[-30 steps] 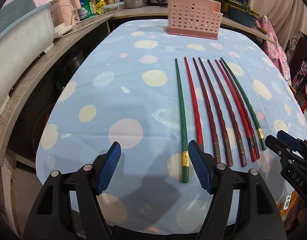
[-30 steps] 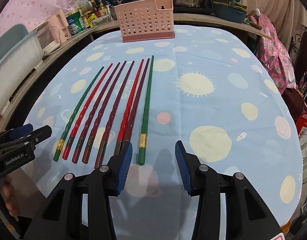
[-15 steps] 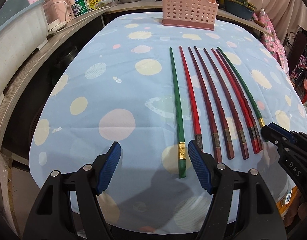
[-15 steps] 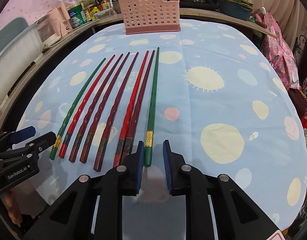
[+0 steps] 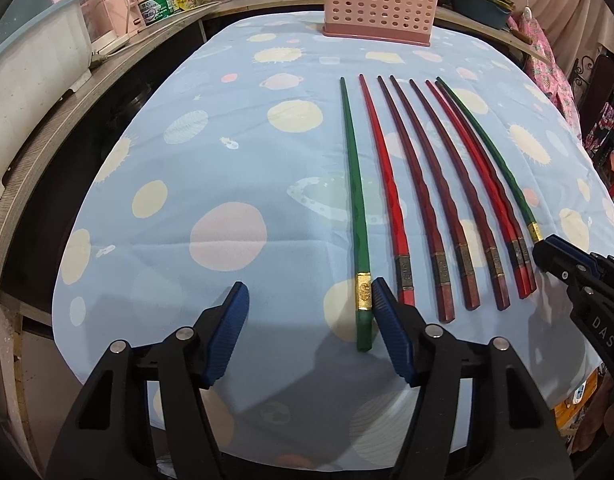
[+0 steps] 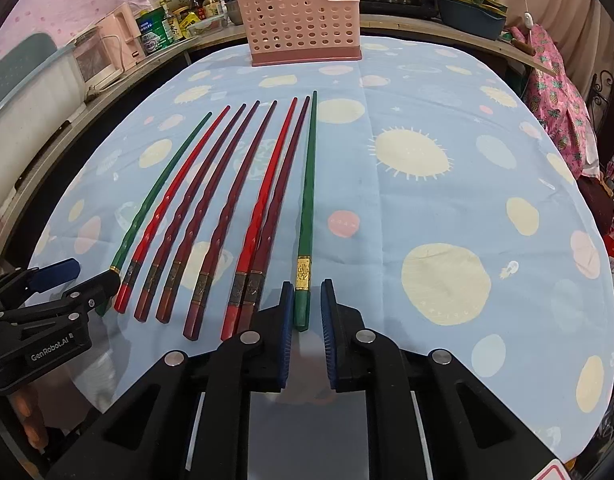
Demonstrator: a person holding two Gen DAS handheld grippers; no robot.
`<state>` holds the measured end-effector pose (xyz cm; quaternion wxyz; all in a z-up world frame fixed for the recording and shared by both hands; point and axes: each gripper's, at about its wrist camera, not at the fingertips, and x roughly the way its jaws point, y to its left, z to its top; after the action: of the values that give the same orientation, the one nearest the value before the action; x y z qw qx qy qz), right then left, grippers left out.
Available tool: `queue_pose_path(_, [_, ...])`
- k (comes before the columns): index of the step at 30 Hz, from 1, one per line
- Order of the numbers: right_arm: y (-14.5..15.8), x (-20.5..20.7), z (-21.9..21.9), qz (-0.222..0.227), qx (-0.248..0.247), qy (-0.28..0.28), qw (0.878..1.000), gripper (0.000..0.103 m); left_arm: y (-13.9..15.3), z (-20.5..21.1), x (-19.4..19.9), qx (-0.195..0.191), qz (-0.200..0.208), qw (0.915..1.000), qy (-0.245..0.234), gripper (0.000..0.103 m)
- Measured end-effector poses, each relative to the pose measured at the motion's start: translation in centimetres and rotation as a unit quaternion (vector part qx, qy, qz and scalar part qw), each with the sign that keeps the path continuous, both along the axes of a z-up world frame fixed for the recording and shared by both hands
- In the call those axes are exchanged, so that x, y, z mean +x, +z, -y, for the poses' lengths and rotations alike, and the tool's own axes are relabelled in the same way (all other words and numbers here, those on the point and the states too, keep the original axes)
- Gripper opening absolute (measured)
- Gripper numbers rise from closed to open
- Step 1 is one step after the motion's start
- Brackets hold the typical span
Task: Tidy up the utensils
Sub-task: 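Grasp a green chopstick with the right tool while the left tool grasps another green chopstick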
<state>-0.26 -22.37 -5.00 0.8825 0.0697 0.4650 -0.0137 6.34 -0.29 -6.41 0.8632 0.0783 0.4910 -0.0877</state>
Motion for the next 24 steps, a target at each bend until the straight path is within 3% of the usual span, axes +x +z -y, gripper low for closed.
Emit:
queue_pose_path(7, [0.0, -0.1, 0.0, 0.002, -0.002, 0.001, 1.000, 0.013, 0.1, 0.1, -0.1, -0.007, -0.001, 1.0000, -0.005, 0.050])
queue_pose_path(15, [0.0, -0.1, 0.1, 0.002, -0.001, 0.001, 1.000, 0.010, 0.3, -0.6, 0.3, -0.029, -0.007, 0.9996, -0.002, 0.021])
queue_pose_path(17, [0.0, -0.1, 0.3, 0.001, 0.001, 0.000, 1.000, 0.008, 0.4, -0.8, 0.4, -0.038, -0.011, 0.9992, -0.002, 0.010])
queue_pose_path(24, [0.3, -0.2, 0.8, 0.001, 0.009, -0.004, 1.000, 0.007, 0.8, -0.9, 0.2, -0.061, -0.022, 0.9978, -0.011, 0.008])
